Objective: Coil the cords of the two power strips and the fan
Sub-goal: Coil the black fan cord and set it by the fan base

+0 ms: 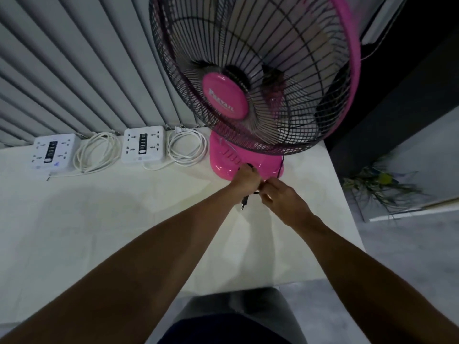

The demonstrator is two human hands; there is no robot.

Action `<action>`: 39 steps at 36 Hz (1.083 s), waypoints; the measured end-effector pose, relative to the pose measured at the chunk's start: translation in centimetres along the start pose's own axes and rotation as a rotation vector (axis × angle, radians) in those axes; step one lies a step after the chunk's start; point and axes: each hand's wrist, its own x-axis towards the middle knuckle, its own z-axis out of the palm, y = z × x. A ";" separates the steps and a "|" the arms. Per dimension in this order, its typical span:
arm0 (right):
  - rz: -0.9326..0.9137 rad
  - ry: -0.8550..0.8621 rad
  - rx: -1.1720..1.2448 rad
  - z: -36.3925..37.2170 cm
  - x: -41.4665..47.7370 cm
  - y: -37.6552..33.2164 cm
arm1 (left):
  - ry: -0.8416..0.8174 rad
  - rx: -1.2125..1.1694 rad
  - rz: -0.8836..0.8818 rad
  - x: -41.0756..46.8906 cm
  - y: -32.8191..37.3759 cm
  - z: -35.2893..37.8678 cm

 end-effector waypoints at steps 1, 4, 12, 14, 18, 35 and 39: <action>0.020 0.055 0.059 0.0 -0.2 0.2 | -0.004 0.020 -0.013 0.3 0.3 0.3; 0.054 0.125 0.166 -0.4 -0.7 1.2 | -0.024 0.060 -0.016 0.9 1.6 1.5; 0.115 0.153 0.346 -0.8 -2.5 5.9 | -0.122 0.063 -0.037 1.8 4.2 5.3; 0.110 0.174 0.331 -0.8 -3.0 7.2 | -0.161 0.023 -0.067 1.6 4.1 6.2; 0.141 0.143 0.403 -0.9 -3.4 9.1 | -0.196 -0.044 -0.106 1.5 3.9 7.5; 0.172 -0.096 0.689 -1.4 -1.1 12.2 | -0.030 -0.061 -0.061 3.7 3.9 7.5; 0.128 -0.100 0.673 -1.5 -0.4 12.7 | -0.052 -0.054 -0.122 4.1 4.0 7.5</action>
